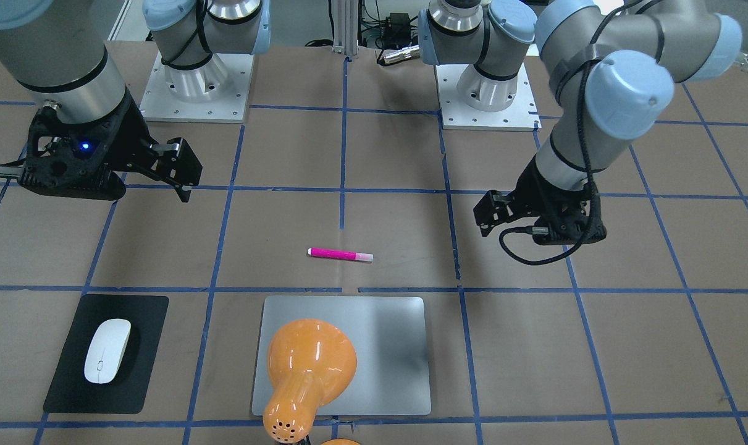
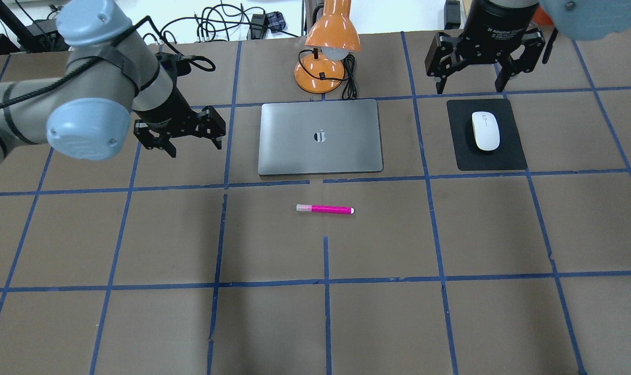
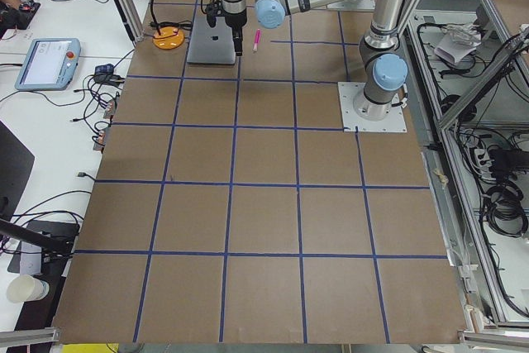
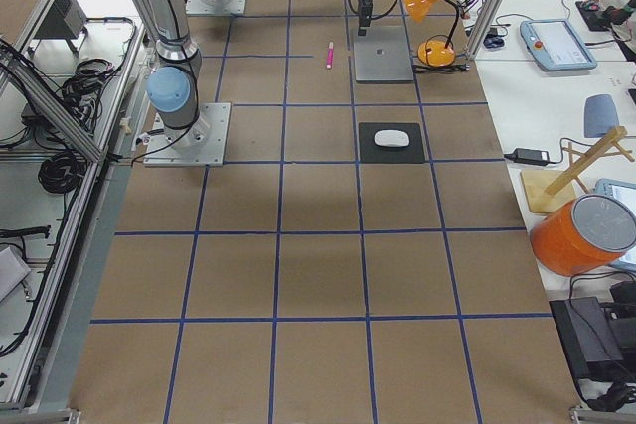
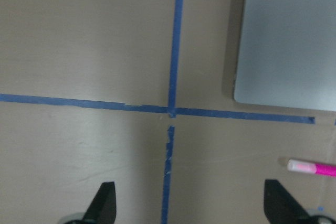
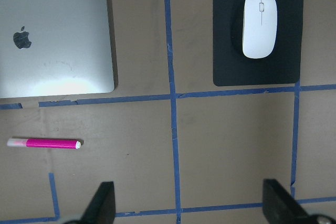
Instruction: Place pen and mouse around notebook
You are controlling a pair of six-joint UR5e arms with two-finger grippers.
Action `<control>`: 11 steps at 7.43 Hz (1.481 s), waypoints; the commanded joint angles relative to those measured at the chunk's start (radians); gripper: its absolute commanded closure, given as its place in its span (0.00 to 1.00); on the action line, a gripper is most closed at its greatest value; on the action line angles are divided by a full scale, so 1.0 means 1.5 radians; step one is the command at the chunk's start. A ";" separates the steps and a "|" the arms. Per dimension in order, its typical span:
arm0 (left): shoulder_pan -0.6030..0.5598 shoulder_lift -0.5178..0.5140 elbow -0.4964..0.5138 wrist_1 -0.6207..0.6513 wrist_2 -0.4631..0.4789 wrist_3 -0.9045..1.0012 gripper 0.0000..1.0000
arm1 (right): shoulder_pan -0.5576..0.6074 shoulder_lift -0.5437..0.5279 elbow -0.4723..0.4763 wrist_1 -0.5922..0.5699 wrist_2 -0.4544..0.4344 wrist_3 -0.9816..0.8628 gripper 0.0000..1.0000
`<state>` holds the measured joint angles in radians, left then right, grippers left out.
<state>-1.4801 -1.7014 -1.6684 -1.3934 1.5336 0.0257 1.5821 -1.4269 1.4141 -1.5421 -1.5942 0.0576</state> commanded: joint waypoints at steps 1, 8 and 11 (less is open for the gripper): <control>0.008 0.045 0.051 -0.131 0.008 0.023 0.00 | -0.001 -0.003 0.005 -0.005 0.039 -0.005 0.00; 0.008 0.077 0.046 -0.147 0.034 0.022 0.00 | 0.010 0.005 -0.030 -0.003 -0.024 -0.026 0.00; 0.008 0.077 0.046 -0.147 0.033 0.023 0.00 | 0.007 0.019 -0.029 -0.002 0.021 -0.025 0.00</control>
<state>-1.4680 -1.5846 -1.6005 -1.6137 1.5842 0.0593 1.5949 -1.4042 1.3647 -1.5454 -1.5749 0.0197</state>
